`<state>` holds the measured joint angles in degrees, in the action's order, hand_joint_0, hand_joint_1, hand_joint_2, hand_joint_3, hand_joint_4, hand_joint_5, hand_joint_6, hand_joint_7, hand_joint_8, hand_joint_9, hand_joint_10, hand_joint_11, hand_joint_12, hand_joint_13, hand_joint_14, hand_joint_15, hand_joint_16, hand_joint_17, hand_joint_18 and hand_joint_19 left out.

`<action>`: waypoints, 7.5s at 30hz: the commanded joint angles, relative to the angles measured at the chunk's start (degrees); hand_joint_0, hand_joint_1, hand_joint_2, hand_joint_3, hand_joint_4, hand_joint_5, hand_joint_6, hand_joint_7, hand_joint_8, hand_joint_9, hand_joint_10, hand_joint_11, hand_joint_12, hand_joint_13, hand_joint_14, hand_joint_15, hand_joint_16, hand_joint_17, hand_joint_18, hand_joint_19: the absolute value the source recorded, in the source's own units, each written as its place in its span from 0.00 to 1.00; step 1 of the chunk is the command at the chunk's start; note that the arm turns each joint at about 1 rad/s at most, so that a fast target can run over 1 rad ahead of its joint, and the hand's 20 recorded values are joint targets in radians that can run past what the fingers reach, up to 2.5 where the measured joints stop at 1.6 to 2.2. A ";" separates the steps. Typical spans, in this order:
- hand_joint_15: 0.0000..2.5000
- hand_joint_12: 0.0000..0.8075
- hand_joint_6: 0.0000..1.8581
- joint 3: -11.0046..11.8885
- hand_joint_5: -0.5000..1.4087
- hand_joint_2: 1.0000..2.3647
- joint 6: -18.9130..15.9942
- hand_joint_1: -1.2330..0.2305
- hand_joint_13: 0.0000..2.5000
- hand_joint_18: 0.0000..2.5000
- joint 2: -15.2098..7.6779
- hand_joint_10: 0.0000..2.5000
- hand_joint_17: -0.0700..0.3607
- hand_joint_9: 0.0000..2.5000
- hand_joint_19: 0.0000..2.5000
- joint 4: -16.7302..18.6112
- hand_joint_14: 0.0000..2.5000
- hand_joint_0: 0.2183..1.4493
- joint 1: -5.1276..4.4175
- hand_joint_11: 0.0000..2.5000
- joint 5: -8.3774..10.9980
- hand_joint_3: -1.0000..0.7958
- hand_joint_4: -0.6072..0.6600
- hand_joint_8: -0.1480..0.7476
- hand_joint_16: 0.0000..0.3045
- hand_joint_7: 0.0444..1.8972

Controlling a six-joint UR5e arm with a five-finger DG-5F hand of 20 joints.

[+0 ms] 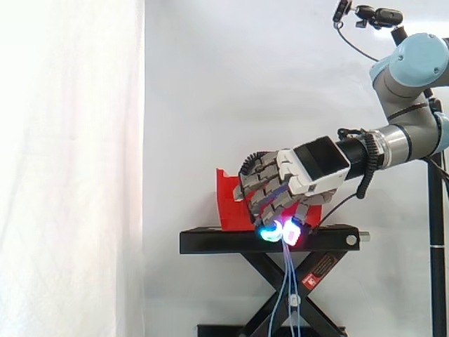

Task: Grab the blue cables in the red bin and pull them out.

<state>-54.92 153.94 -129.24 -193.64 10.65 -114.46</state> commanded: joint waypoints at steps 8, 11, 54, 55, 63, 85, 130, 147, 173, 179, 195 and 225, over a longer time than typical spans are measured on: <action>0.15 0.41 0.01 -0.19 0.69 0.00 0.00 0.13 0.27 0.24 -0.05 0.01 0.40 0.36 0.19 -0.07 0.01 0.51 -0.01 0.26 -0.15 0.00 0.58 0.44 0.15 0.35; 0.16 0.41 0.01 -0.19 0.68 0.00 0.09 0.14 0.27 0.23 -0.05 0.01 0.40 0.36 0.19 0.02 0.01 0.50 -0.01 0.25 -0.15 0.00 0.59 0.44 0.15 0.30; 0.15 0.41 0.01 -0.27 0.72 0.00 1.23 0.15 0.26 0.23 0.04 0.01 0.40 0.36 0.19 -1.74 0.01 0.51 0.69 0.25 -0.94 0.00 0.59 0.44 0.15 0.38; 0.15 0.41 0.00 -0.27 0.74 0.00 1.23 0.14 0.26 0.23 0.04 0.01 0.40 0.36 0.19 -1.65 0.01 0.51 0.69 0.25 -0.94 0.00 0.57 0.44 0.15 0.41; 0.15 0.41 0.17 -0.36 0.71 0.00 1.49 0.14 0.26 0.24 -0.05 0.01 0.39 0.36 0.19 -1.74 0.01 0.53 0.69 0.26 -0.94 0.00 0.53 0.44 0.15 0.41; 0.15 0.40 0.01 -0.36 0.71 0.00 1.49 0.15 0.26 0.23 0.04 0.01 0.40 0.36 0.19 -1.74 0.01 0.51 0.78 0.26 -1.03 0.00 0.59 0.44 0.15 0.35; 0.15 0.40 0.46 0.78 0.67 0.00 -10.02 0.20 0.27 0.25 2.58 0.01 0.39 0.38 0.19 -13.51 0.01 0.56 0.25 0.27 -1.73 0.00 0.50 0.44 0.14 0.31; 0.15 0.40 0.47 0.78 0.67 0.00 -65.13 0.20 0.27 0.25 7.33 0.01 0.39 0.38 0.19 -19.40 0.01 0.56 -2.83 0.26 -1.55 0.00 0.50 0.44 0.14 0.31; 0.15 0.39 0.47 0.69 0.67 0.00 -165.94 0.20 0.27 0.25 7.33 0.01 0.39 0.37 0.19 -34.96 0.01 0.56 -9.51 0.26 12.68 0.00 0.50 0.44 0.14 0.31; 0.15 0.39 0.47 0.34 0.67 0.00 -179.30 0.20 0.27 0.25 7.33 0.01 0.39 0.37 0.19 -35.05 0.01 0.56 -10.65 0.26 14.18 0.00 0.50 0.44 0.14 0.31; 0.15 0.38 0.46 -2.74 0.67 0.00 -206.10 0.20 0.27 0.25 7.33 0.01 0.39 0.37 0.19 -35.40 0.01 0.56 -13.99 0.26 11.01 0.00 0.50 0.44 0.14 0.31; 0.15 0.38 0.46 -2.82 0.67 0.00 -204.79 0.20 0.27 0.25 7.24 0.01 0.39 0.37 0.19 -20.46 0.01 0.56 -20.84 0.27 52.23 0.00 0.50 0.44 0.14 0.31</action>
<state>-57.72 8.41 -121.98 -214.18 -9.93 -63.24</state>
